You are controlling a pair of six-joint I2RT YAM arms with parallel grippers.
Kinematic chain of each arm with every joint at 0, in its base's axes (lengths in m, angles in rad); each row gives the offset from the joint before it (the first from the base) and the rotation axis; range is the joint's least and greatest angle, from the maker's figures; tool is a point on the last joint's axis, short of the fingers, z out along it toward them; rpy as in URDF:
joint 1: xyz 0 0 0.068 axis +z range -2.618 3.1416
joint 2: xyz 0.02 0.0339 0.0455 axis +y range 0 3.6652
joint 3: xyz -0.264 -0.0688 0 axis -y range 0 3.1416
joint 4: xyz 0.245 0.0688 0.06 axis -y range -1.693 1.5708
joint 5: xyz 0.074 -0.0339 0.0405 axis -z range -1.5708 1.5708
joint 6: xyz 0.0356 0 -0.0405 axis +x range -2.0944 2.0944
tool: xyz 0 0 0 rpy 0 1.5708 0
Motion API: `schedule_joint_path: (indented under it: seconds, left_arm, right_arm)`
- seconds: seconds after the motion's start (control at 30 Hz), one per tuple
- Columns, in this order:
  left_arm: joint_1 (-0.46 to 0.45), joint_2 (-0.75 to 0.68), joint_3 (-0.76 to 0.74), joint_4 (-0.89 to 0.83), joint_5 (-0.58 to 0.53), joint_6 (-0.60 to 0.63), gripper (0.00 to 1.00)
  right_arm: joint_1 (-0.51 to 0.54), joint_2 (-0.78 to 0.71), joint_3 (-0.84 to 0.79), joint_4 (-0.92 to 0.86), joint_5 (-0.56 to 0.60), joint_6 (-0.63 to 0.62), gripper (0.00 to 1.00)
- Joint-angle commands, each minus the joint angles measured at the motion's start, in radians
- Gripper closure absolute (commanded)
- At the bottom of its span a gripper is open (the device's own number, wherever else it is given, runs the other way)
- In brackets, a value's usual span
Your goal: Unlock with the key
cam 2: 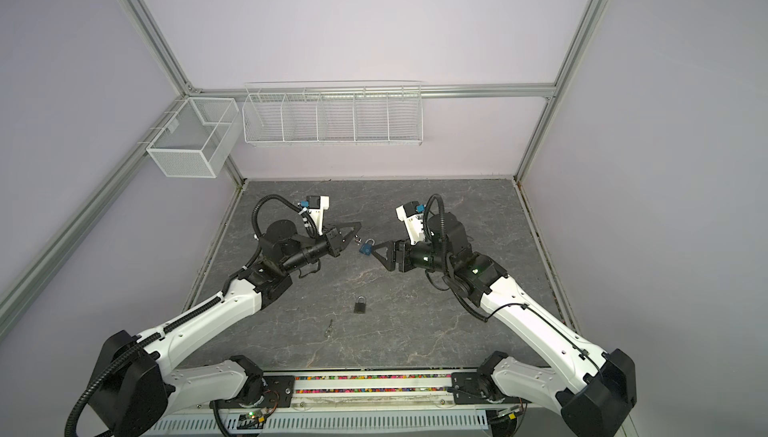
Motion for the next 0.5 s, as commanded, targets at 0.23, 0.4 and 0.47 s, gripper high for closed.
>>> schedule_joint_path:
  seconds: [0.23,0.4,0.47]
  left_arm:
    - [0.021,0.043,0.112,0.143,0.254,0.111,1.0]
    - [0.021,0.047,0.124,0.141,0.257,0.115,1.0]
    - [0.021,0.051,0.127,0.143,0.256,0.114,1.0]
  right_arm:
    - [-0.049,0.114,0.006,0.257,-0.253,0.012,0.38]
    - [-0.055,0.125,-0.009,0.355,-0.292,0.031,0.47]
    - [-0.056,0.134,-0.008,0.376,-0.306,0.039,0.5]
